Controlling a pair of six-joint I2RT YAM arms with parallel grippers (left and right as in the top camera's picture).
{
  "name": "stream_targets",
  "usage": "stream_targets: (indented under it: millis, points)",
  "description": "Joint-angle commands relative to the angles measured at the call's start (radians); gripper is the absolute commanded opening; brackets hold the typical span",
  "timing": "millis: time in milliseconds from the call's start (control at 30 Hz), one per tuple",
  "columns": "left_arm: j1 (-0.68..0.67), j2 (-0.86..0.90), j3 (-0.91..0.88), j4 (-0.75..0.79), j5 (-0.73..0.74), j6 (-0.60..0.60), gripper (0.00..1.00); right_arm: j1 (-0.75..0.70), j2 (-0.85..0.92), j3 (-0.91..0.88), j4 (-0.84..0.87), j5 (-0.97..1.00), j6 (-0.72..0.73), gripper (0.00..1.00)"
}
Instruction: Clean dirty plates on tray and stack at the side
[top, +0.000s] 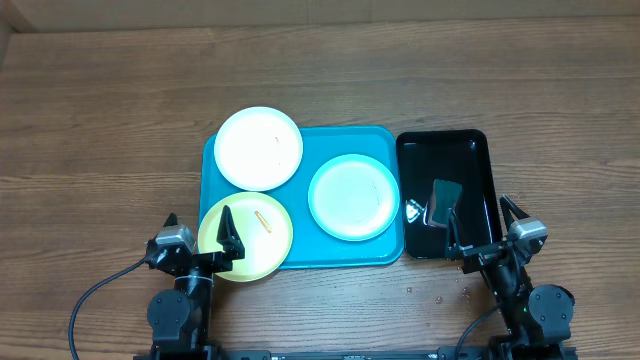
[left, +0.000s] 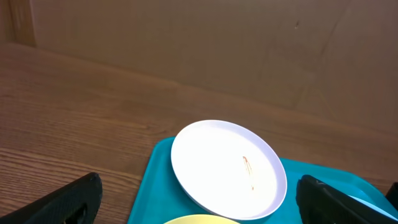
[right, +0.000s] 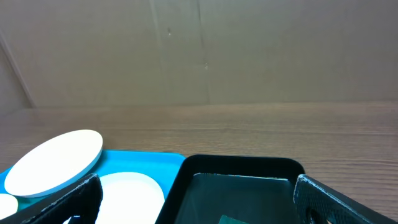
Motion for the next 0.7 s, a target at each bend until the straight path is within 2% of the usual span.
stream_targets:
  millis: [0,100,200,267,333,467,667]
  points:
    - [-0.006,-0.007,-0.004,0.001,0.011,0.015,1.00,-0.007,-0.010,-0.011,0.004,-0.006,-0.005,1.00]
    - [-0.006,-0.007,-0.003,0.009,0.013,0.015,1.00,-0.007,-0.010,-0.011,0.004,-0.006,-0.005,1.00]
    - [-0.006,-0.007,0.024,0.000,0.100,0.009,1.00,-0.007,-0.010,-0.011,0.004,-0.005,-0.005,1.00]
    - [-0.006,-0.007,0.078,-0.013,0.163,-0.060,1.00,-0.007,-0.010,-0.011,0.004,-0.005,-0.005,1.00]
    - [-0.006,0.002,0.182,-0.077,0.171,-0.106,1.00,-0.007,-0.010,-0.011,0.004,-0.006,-0.005,1.00]
    - [-0.006,0.073,0.352,-0.138,0.242,-0.104,1.00,-0.007,-0.010,-0.011,0.004,-0.005,-0.005,1.00]
    - [-0.006,0.335,0.680,-0.295,0.383,-0.077,1.00,-0.007,-0.010,-0.011,0.004,-0.006,-0.005,1.00]
